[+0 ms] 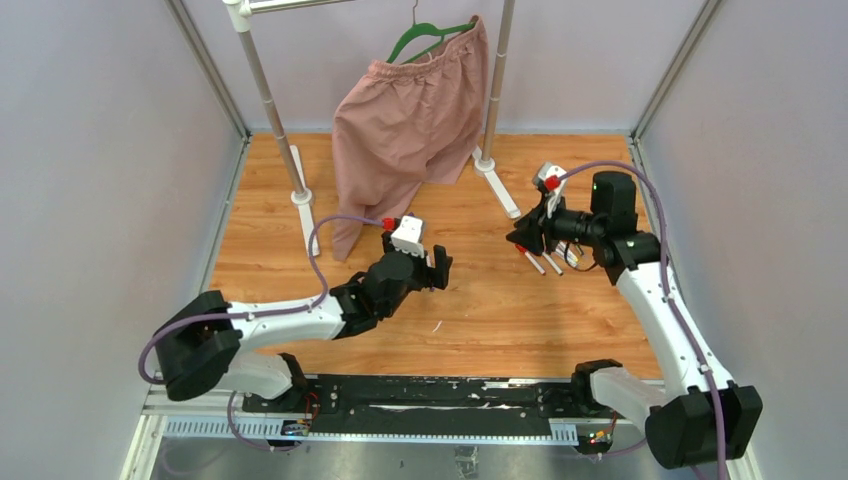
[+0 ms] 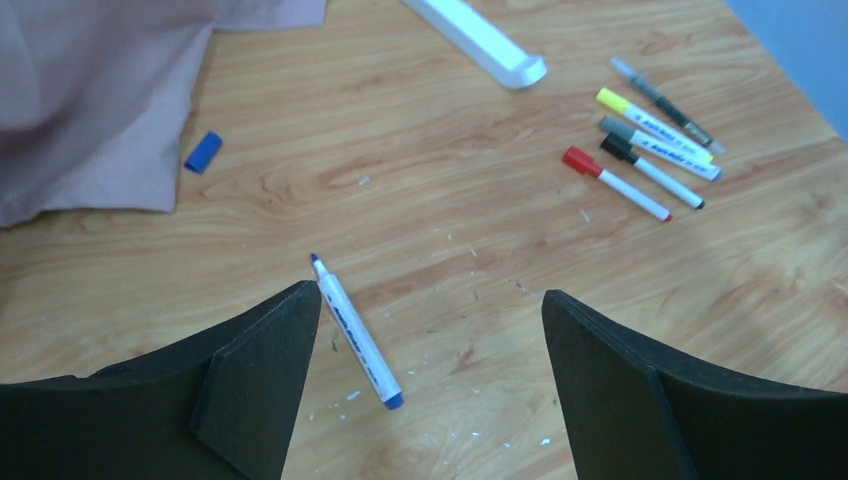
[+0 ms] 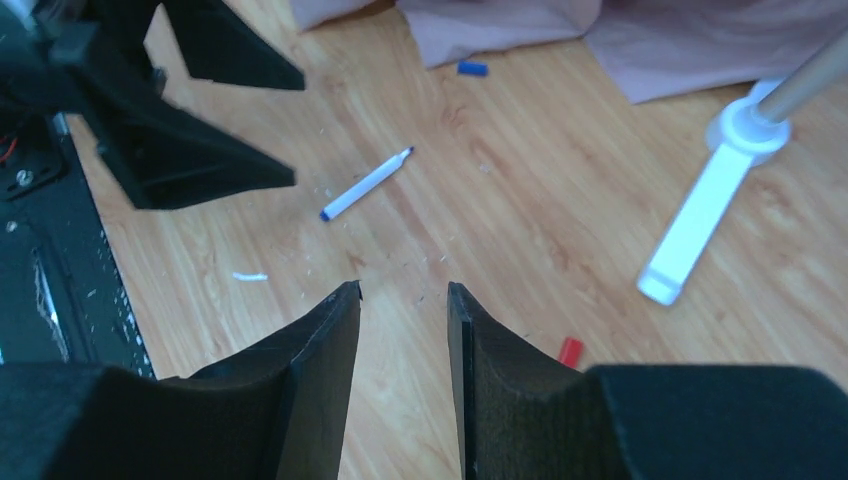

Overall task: Insert the pens into the pen caps
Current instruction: Place the pen at the center of the board.

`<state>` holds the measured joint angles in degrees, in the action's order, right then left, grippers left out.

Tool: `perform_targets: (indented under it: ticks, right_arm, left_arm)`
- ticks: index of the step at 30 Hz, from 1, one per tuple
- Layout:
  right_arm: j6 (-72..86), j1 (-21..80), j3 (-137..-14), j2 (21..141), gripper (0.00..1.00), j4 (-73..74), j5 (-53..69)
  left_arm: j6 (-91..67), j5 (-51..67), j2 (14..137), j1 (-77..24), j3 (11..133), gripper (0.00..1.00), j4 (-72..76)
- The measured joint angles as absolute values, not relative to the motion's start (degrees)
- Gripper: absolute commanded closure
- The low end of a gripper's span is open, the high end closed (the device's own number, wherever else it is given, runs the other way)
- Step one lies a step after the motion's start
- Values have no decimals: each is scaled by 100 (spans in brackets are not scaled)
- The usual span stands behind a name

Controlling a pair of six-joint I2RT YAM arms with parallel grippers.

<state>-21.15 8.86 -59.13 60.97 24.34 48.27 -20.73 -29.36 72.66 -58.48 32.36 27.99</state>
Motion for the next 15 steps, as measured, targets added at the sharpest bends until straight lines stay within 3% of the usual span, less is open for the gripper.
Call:
perform_targets:
  ticks: [3, 7, 15]
  right_arm:
    - [-2003, 886, -5275, 5837, 56, 2091, 5004]
    - [-1896, 886, -5037, 5784, 56, 1966, 5127]
    - [-1909, 886, -5035, 5677, 56, 1730, 5092]
  left_arm:
    - [-2482, -3063, 7760, -5830, 3710, 20, 2191]
    - [-2941, -3336, 8556, -5830, 4552, 39, 1264]
    - [-3795, -3883, 10248, -5817, 6477, 41, -963]
